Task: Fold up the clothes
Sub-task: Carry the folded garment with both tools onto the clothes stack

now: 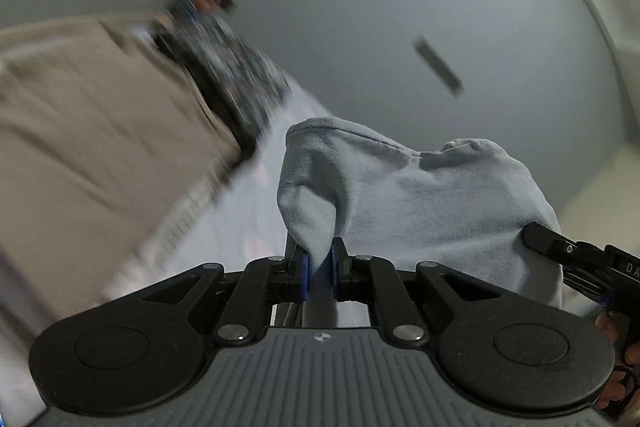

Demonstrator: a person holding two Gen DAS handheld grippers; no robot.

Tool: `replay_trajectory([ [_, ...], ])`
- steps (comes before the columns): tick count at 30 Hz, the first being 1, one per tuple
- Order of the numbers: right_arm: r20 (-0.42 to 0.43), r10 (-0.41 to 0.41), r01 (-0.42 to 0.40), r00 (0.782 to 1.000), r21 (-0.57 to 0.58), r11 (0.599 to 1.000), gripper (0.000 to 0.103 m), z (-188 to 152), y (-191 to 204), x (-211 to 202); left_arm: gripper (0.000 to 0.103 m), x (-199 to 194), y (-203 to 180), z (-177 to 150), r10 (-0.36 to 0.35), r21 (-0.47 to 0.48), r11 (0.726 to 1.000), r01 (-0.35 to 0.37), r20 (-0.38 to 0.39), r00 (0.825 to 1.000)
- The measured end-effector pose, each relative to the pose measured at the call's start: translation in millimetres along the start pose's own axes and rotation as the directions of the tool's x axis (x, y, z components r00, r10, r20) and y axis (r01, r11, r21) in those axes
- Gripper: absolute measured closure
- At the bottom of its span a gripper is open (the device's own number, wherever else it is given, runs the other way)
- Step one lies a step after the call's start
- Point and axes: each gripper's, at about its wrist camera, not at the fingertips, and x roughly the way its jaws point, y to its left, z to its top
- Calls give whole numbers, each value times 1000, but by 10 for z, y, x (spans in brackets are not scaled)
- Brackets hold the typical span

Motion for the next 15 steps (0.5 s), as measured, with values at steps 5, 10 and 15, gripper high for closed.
replay_trajectory([
  [5, -34, 161, -164, 986, -111, 980, 85, 528, 645, 439, 91, -755, 214, 315, 109, -93, 991, -93, 188, 976],
  [10, -111, 291, -307, 950, -181, 934, 85, 810, 1182, 993, 91, -1379, 457, 502, 228, -206, 964, -167, 324, 918],
  [15, -225, 300, -349, 927, -228, 909, 85, 867, 1380, 1613, 91, -1397, 666, 439, 314, -285, 932, -224, 323, 893],
])
